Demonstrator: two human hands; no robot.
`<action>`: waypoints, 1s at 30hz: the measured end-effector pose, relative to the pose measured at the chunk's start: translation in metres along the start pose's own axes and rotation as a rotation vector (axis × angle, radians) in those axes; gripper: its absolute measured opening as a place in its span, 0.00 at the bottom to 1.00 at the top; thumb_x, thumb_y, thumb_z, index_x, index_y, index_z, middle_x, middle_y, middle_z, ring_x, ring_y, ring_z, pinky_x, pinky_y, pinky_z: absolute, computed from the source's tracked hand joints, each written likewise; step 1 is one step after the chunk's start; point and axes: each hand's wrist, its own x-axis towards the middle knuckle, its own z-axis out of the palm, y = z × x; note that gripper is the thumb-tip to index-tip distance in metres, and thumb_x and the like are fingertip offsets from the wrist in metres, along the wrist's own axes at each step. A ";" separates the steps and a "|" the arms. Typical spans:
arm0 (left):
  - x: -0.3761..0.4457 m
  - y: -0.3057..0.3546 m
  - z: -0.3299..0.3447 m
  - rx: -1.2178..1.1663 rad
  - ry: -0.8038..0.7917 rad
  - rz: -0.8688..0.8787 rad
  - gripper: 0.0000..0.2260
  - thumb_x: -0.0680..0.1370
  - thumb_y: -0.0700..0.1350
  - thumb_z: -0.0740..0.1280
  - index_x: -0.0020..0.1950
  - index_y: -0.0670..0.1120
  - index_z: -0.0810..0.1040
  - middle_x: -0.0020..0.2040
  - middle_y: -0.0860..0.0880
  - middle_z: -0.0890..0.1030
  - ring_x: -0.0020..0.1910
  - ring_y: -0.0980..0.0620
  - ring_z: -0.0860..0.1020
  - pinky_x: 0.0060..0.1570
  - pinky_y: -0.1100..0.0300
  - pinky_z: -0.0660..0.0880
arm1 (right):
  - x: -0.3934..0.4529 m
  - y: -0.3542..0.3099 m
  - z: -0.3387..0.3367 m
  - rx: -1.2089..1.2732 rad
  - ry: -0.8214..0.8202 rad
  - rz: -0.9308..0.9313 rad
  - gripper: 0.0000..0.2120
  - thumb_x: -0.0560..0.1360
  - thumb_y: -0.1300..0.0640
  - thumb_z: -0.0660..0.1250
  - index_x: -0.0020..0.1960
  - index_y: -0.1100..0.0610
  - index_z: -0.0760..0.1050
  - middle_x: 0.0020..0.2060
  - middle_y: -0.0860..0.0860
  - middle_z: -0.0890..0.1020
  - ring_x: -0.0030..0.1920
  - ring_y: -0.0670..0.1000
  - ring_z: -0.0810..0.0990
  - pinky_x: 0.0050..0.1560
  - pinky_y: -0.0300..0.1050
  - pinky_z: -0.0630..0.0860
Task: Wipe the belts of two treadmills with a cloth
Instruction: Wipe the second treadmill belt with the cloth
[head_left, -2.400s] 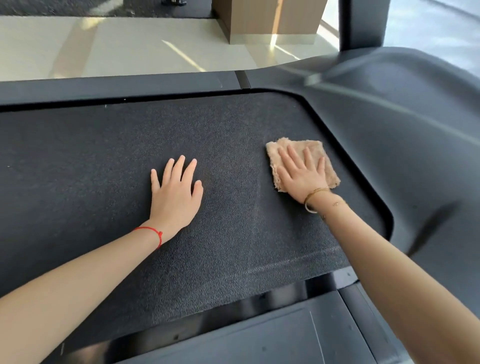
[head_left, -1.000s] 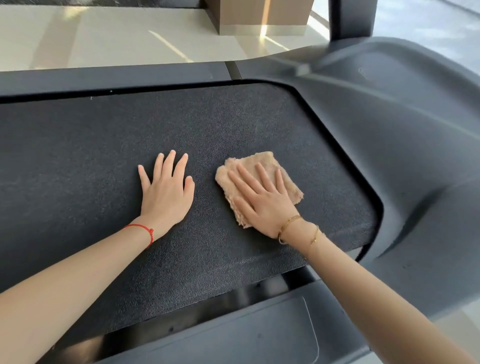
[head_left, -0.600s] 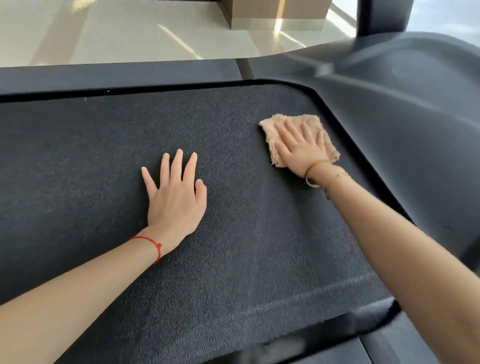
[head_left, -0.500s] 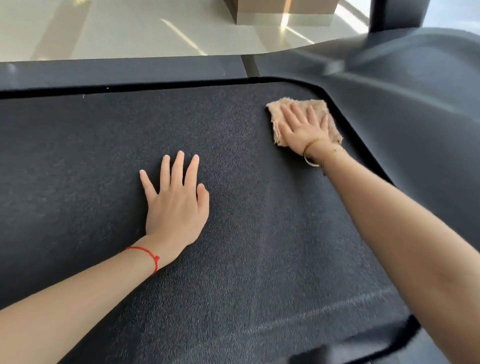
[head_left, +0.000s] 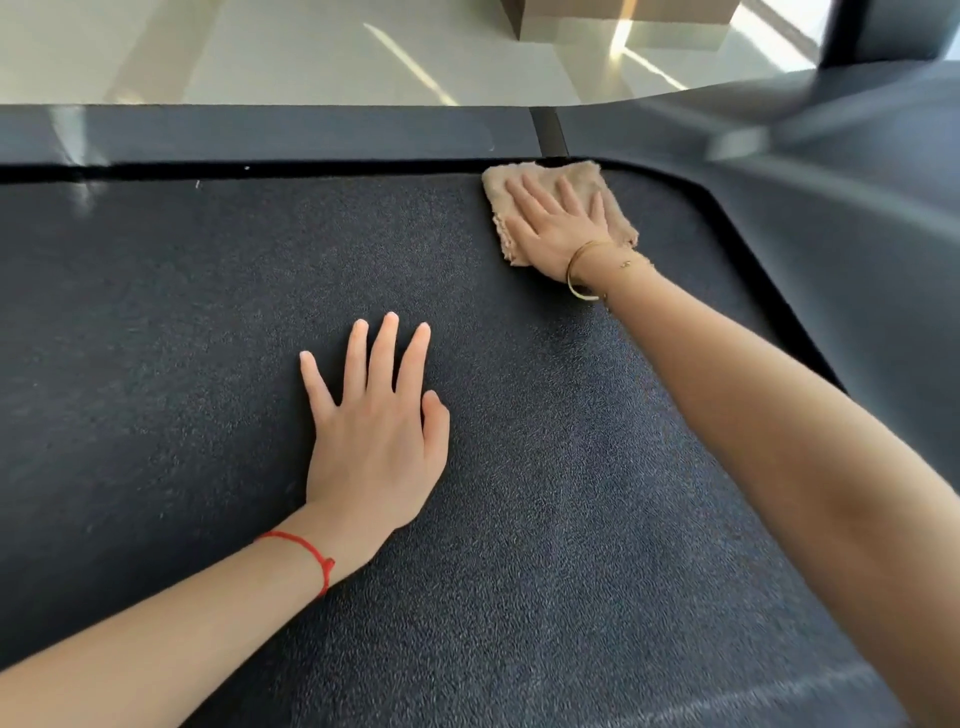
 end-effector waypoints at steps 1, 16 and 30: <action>0.000 0.000 -0.001 -0.010 0.001 0.002 0.30 0.78 0.55 0.39 0.81 0.51 0.52 0.81 0.48 0.53 0.81 0.46 0.48 0.74 0.32 0.48 | -0.013 0.001 0.003 -0.004 0.006 -0.032 0.26 0.82 0.38 0.41 0.79 0.39 0.43 0.79 0.39 0.47 0.79 0.57 0.42 0.75 0.66 0.36; -0.002 -0.001 0.000 -0.095 0.027 0.012 0.26 0.82 0.51 0.50 0.81 0.51 0.54 0.81 0.47 0.54 0.80 0.46 0.48 0.74 0.31 0.45 | -0.210 -0.022 0.029 -0.001 0.032 -0.162 0.28 0.80 0.37 0.37 0.79 0.38 0.42 0.79 0.38 0.47 0.79 0.55 0.41 0.75 0.63 0.36; -0.013 -0.009 -0.005 -0.137 0.025 0.038 0.25 0.83 0.53 0.51 0.81 0.51 0.55 0.81 0.48 0.55 0.80 0.47 0.50 0.76 0.36 0.45 | -0.257 0.019 0.020 0.034 0.036 0.195 0.26 0.83 0.40 0.43 0.79 0.39 0.44 0.79 0.38 0.46 0.79 0.55 0.39 0.75 0.63 0.34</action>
